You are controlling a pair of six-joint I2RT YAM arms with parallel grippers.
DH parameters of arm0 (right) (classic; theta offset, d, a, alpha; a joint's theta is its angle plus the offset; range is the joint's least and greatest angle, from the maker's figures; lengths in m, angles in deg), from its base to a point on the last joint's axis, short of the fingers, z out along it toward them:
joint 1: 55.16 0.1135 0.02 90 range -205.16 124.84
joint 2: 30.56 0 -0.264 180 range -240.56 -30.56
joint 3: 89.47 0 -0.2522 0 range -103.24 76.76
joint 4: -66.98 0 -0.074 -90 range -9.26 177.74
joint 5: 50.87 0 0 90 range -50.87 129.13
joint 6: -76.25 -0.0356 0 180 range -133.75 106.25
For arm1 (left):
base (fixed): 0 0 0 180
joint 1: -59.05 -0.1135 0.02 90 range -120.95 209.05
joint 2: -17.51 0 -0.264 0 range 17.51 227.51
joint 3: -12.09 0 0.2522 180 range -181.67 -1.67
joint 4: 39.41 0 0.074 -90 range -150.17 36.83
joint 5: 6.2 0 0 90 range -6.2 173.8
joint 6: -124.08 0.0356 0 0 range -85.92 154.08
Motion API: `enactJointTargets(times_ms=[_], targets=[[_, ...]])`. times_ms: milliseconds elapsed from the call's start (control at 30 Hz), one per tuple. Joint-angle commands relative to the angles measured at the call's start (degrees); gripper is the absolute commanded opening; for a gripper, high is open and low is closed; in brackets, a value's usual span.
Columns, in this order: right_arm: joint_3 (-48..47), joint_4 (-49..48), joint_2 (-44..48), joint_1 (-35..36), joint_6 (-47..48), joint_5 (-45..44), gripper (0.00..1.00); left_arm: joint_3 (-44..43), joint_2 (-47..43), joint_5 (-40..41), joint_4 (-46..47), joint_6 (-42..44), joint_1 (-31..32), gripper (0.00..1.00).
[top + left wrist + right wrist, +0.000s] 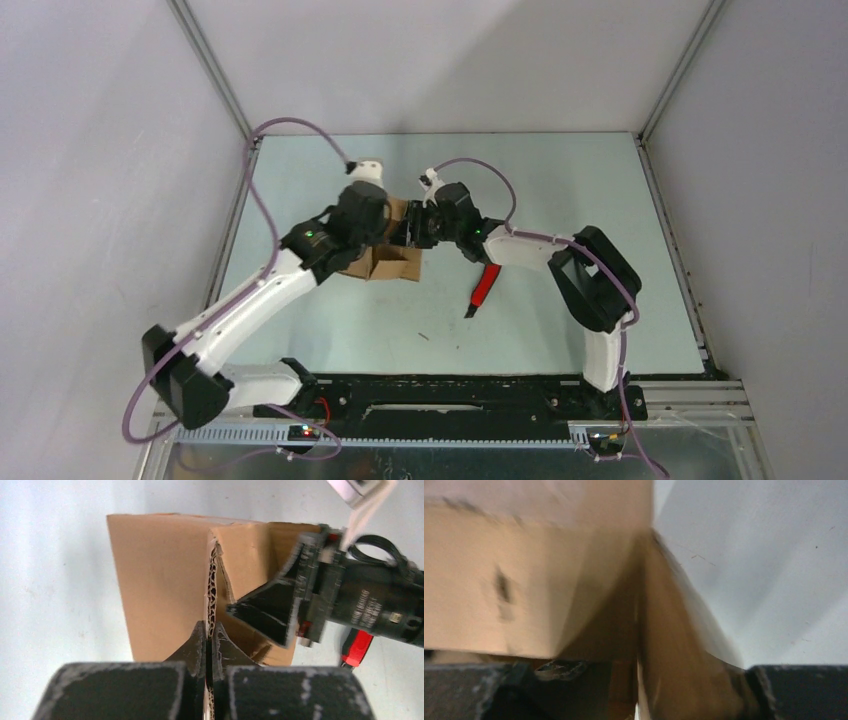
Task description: Unpack the express box
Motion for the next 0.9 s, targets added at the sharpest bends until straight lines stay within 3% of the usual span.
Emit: enactJointTargets(times_ms=[0,67,400,500,633,733,867], targets=[[-4.76,0.14,-3.70,-0.15,-4.00,0.17,0.39,-7.49,3.79,10.92,2.70,0.69,6.00,0.00],[-4.69,-0.88,-5.65,-1.20,-5.40,1.50,0.37,-7.33,3.21,12.59,3.69,0.72,6.63,0.00],[-1.10,-24.17,-12.63,-4.88,-14.86,15.77,0.55,-4.72,-1.39,22.32,8.71,8.70,7.55,0.00],[-0.99,-34.27,-14.94,-5.39,-21.84,19.66,0.52,-1.41,-4.22,24.85,16.82,15.06,10.71,0.00],[-0.47,-45.07,-16.85,-4.99,-25.50,20.67,0.51,-3.19,-2.19,31.01,19.91,25.60,14.54,0.00],[-0.53,-53.32,-17.95,-4.62,-27.67,19.69,0.41,-4.05,-0.75,32.57,24.39,31.44,18.64,0.00],[-4.36,-64.74,-21.24,-4.56,-32.61,16.36,0.47,-10.11,5.76,36.94,23.80,35.61,25.08,0.00]])
